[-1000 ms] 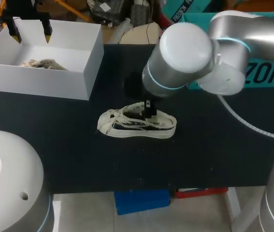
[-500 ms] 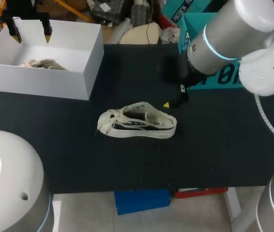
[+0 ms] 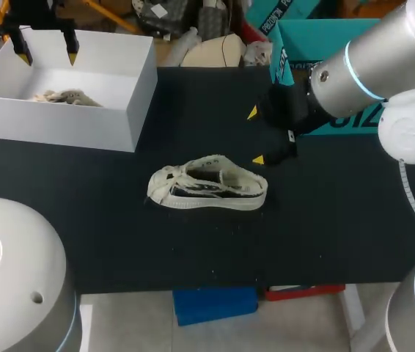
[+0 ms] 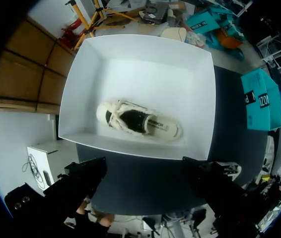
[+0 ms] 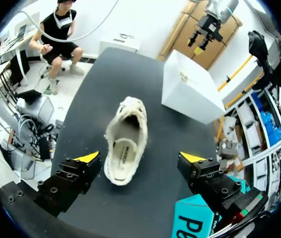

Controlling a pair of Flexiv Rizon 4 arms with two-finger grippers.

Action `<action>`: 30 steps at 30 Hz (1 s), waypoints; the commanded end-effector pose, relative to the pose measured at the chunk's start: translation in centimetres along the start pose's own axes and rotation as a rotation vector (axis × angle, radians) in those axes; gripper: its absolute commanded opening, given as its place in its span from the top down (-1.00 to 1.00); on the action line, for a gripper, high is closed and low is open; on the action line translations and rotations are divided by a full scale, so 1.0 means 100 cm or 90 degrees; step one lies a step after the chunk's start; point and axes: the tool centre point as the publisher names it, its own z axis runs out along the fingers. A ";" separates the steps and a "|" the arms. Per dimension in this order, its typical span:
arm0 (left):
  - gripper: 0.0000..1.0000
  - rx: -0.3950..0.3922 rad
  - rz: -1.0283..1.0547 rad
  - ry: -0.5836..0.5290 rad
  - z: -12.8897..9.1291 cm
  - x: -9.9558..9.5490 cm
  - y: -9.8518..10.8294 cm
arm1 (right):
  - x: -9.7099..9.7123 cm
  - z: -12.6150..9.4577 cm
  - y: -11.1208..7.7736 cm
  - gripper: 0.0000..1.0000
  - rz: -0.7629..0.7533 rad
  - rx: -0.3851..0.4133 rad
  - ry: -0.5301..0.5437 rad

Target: Take the shoe out of the shoebox, open the shoe tongue, remove and reinsert the insole, then place the shoe into the shoebox

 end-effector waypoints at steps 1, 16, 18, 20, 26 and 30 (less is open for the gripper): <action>-1.00 -0.001 -0.001 -0.001 0.000 0.000 0.000 | 0.001 0.001 -0.002 -1.00 0.000 -0.007 -0.001; -1.00 -0.001 -0.001 -0.001 0.000 0.000 0.000 | 0.003 0.004 -0.006 -1.00 0.010 -0.016 0.000; -1.00 -0.001 -0.001 -0.001 0.000 0.000 0.000 | 0.005 0.014 -0.014 -1.00 0.023 -0.036 0.015; -1.00 -0.001 -0.001 -0.001 0.000 0.000 0.000 | 0.005 0.022 -0.019 -1.00 0.046 -0.061 0.022; -1.00 -0.001 -0.001 -0.001 0.000 0.000 0.000 | 0.004 0.036 -0.040 -1.00 0.082 -0.091 0.028; -1.00 -0.001 -0.001 -0.001 0.000 0.000 0.000 | 0.007 0.043 -0.053 -1.00 0.110 -0.096 0.020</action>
